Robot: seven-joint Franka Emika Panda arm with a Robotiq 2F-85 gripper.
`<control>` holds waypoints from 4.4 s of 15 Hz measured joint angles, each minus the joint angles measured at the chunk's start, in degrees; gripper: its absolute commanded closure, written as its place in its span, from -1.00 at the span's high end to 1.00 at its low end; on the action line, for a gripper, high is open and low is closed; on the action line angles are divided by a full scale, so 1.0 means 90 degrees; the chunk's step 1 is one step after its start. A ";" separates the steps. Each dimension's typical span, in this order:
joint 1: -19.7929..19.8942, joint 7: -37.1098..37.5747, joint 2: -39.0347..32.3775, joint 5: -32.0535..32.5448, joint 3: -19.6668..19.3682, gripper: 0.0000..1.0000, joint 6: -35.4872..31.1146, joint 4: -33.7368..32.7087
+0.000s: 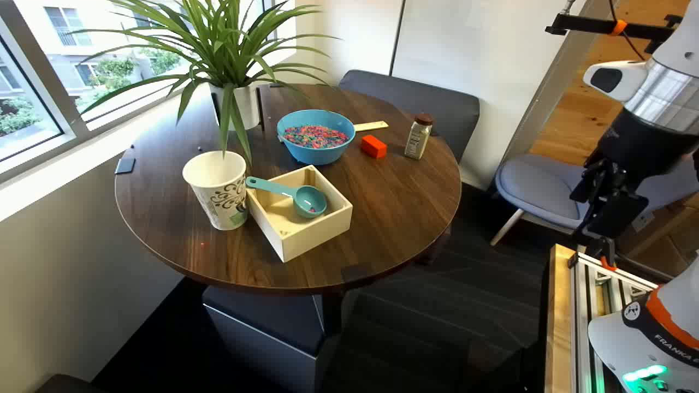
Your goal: Put the blue measuring cup in the coffee cup
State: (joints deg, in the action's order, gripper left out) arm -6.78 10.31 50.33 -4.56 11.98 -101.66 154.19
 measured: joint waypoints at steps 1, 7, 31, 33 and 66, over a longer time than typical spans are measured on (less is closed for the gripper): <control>0.0000 0.0000 0.0000 0.0000 0.0000 1.00 0.0000 0.0000; 0.0041 0.0707 -0.0118 -0.0374 0.0037 1.00 -0.0007 -0.0226; 0.0595 0.3197 -0.3999 0.0368 0.0860 1.00 -0.2009 -0.3561; 0.0551 0.3935 -0.4442 0.0766 0.0936 1.00 -0.2204 -0.3695; -0.0434 -0.0016 -0.7103 0.1127 0.0087 1.00 -0.1899 -0.6258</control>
State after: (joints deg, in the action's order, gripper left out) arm -10.69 10.17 -13.60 5.59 12.76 -118.75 97.86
